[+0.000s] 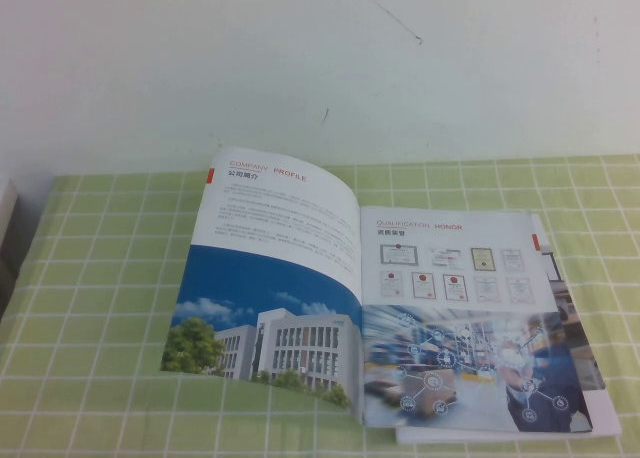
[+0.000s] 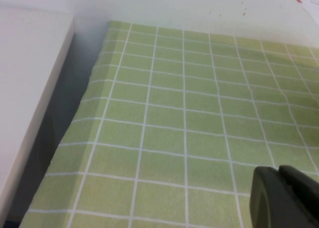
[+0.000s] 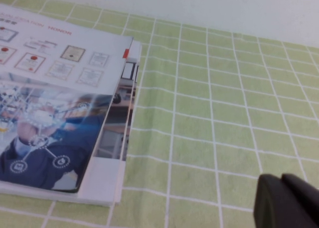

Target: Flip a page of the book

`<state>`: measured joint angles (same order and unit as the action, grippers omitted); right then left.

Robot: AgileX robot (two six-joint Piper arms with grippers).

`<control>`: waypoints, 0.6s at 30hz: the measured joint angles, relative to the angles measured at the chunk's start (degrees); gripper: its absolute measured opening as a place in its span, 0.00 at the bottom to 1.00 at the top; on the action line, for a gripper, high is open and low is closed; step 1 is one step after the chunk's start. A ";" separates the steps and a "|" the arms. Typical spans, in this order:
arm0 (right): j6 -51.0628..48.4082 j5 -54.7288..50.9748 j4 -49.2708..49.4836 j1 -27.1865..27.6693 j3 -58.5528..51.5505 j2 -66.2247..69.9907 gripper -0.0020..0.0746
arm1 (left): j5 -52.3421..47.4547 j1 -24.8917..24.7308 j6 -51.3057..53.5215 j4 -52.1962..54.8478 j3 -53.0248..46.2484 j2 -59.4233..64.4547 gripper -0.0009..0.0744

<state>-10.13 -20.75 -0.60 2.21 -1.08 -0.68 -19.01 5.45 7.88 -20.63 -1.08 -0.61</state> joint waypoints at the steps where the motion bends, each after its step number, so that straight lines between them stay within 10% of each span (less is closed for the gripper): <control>1: 0.15 0.00 0.60 0.00 0.00 0.00 0.02 | 0.00 0.00 0.00 -0.20 0.00 0.00 0.01; 18: 0.35 0.00 3.16 0.00 0.00 0.00 0.02 | 1.51 0.00 0.00 -0.27 -0.19 0.00 0.01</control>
<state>-9.78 -20.75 2.56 2.21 -1.08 -0.68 -17.50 5.45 7.88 -20.90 -1.27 -0.61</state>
